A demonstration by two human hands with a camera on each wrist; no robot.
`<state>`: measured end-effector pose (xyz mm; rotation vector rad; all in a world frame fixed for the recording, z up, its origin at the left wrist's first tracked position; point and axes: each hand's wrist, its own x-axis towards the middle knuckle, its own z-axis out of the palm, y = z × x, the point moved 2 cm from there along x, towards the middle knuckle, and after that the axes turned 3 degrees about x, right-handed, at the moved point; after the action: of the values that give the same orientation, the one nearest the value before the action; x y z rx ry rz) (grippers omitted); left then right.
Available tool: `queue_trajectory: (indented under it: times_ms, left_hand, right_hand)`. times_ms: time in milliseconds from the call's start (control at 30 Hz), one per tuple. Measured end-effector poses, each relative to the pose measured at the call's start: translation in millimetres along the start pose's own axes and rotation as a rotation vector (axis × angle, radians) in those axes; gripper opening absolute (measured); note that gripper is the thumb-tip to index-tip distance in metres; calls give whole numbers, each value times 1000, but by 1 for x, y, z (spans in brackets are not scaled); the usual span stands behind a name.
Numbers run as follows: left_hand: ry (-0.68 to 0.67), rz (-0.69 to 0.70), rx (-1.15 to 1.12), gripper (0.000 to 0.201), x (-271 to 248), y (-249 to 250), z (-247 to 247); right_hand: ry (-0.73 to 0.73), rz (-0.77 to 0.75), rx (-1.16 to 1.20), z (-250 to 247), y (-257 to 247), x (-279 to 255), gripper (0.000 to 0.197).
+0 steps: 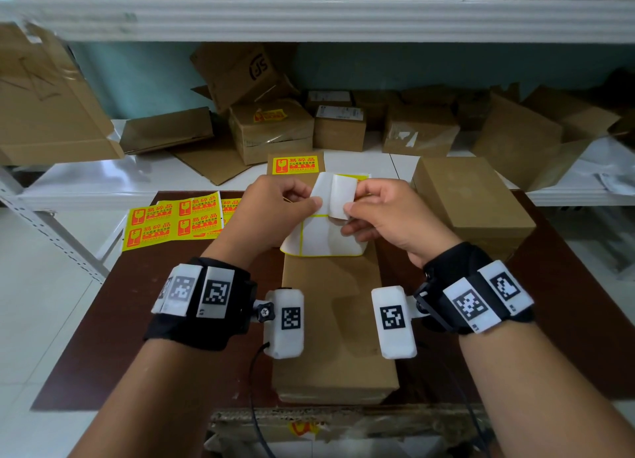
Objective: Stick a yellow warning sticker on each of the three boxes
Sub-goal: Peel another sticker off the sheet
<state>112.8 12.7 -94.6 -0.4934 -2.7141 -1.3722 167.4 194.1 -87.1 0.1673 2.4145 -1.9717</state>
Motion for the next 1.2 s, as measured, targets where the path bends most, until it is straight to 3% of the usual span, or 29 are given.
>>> queue_trajectory:
  times_ms: [1200]
  left_hand:
    - [14, -54, -60, 9, 2, -3, -10]
  right_hand:
    - [87, 4, 11, -19, 5, 4, 12]
